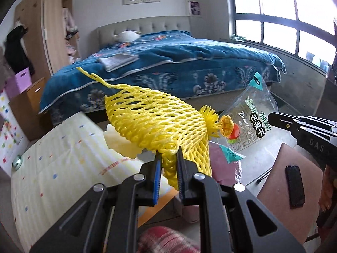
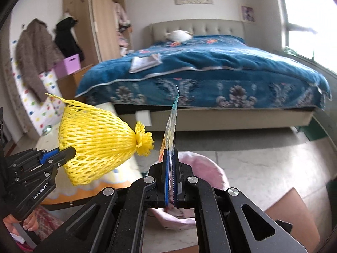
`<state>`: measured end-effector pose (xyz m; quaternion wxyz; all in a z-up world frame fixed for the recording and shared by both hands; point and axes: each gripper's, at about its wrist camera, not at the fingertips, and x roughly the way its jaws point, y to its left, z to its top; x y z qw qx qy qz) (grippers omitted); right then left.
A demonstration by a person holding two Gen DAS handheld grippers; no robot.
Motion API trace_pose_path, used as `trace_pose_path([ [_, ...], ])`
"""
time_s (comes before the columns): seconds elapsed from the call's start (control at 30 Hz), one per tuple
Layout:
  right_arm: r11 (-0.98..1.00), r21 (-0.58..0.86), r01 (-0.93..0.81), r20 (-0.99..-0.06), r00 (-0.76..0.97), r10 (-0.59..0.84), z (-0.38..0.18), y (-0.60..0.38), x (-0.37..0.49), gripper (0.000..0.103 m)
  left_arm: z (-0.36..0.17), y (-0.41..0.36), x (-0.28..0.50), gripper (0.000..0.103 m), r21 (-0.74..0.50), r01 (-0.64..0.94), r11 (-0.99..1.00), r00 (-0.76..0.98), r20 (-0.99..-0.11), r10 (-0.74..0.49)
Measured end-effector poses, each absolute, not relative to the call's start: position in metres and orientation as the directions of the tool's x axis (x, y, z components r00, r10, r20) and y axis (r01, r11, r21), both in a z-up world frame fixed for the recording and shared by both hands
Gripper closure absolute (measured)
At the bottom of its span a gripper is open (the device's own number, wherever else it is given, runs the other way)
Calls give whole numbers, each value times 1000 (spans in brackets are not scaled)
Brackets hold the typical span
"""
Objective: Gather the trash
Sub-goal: 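Carry the mesh net and mango bag over the wastebasket with both grippers, then open both grippers over the wastebasket to drop the net and bag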
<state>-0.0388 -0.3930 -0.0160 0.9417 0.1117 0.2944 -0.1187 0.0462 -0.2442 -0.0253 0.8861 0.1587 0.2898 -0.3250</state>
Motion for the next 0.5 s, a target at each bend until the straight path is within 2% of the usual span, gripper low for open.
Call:
trace_pose_path([
  [0.5,917,118,382,-694,692,-199,-64,-448,-12,100,-61,-295,89,91,92,689,719,560,-697,-448],
])
